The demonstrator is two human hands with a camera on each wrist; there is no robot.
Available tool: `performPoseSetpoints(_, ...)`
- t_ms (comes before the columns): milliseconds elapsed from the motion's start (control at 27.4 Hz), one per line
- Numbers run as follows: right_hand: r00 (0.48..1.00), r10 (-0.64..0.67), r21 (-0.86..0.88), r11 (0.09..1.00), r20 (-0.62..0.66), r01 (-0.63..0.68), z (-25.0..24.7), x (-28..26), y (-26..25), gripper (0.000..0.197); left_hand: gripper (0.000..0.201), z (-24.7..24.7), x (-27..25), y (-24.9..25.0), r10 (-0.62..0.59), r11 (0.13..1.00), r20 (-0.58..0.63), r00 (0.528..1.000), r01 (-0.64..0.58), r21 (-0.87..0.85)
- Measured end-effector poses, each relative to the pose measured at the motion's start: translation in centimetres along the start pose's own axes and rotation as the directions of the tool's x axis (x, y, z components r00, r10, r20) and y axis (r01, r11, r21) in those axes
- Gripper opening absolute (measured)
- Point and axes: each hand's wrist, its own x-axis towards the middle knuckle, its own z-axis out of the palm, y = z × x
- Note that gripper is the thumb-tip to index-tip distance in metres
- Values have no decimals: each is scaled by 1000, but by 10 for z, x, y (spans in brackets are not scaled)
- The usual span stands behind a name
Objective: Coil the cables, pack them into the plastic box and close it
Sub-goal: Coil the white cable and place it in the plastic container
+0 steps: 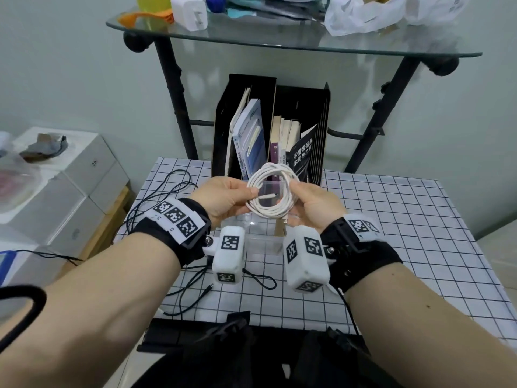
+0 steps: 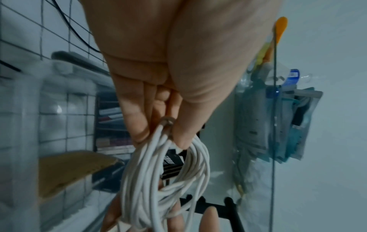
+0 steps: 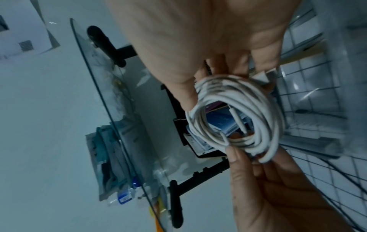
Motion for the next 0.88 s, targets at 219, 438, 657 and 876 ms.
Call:
performPoseSetpoints(219, 989, 126, 5, 992, -83, -126, 2, 9, 15, 16, 12, -19, 25, -24, -23, 990, -174, 984, 47, 134)
performPoseSetpoints(438, 981, 80, -240, 963, -177, -121, -14, 25, 14, 32, 19, -23, 48, -30, 102, 814, -346, 933, 122, 569)
performPoseSetpoints(657, 969, 111, -284, 943, -221, -173, -22, 42, 35, 47, 38, -9, 80, -37, 86, 408, -259, 962, 203, 890)
performPoseSetpoints(876, 975, 158, -244, 950, -159, -193, -22, 53, 38, 67, 25, 3, 106, -44, -28, 175, -254, 967, 255, 951)
